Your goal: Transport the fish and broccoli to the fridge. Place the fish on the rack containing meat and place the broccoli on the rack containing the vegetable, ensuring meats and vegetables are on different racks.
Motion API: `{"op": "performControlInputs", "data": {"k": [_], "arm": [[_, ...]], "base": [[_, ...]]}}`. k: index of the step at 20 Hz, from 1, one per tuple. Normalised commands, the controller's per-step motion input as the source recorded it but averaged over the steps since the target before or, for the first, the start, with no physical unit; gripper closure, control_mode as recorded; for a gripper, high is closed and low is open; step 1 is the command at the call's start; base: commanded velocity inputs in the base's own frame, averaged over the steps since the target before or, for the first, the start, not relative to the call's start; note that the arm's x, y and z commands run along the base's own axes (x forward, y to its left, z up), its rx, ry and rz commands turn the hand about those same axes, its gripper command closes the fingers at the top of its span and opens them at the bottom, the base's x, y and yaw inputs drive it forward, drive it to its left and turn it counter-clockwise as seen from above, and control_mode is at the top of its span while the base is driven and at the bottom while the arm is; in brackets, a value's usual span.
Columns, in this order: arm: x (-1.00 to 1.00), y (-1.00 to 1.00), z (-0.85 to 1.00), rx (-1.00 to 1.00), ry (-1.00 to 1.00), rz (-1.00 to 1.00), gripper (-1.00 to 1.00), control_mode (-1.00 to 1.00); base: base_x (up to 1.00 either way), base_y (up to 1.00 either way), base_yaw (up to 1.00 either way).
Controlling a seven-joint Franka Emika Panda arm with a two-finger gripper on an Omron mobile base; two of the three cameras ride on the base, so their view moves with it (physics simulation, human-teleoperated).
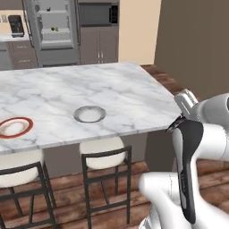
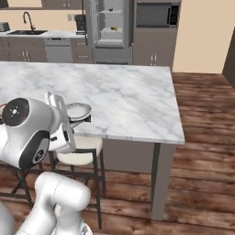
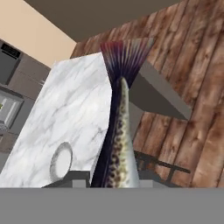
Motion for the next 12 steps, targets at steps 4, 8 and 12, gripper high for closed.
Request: {"op": "performControlInputs", "data": {"k": [4,8,12], "arm": [[0.0,0.0,0.0,0.0,0.0,0.0,1.0,1.0],[0.0,0.0,0.0,0.0,0.0,0.0,1.0,1.0],[0.0,0.0,0.0,0.0,0.0,0.0,1.0,1.0]], "base": [[0.0,-1.0,0.0],[0.0,-1.0,0.0],[0.0,-1.0,0.0]]}}
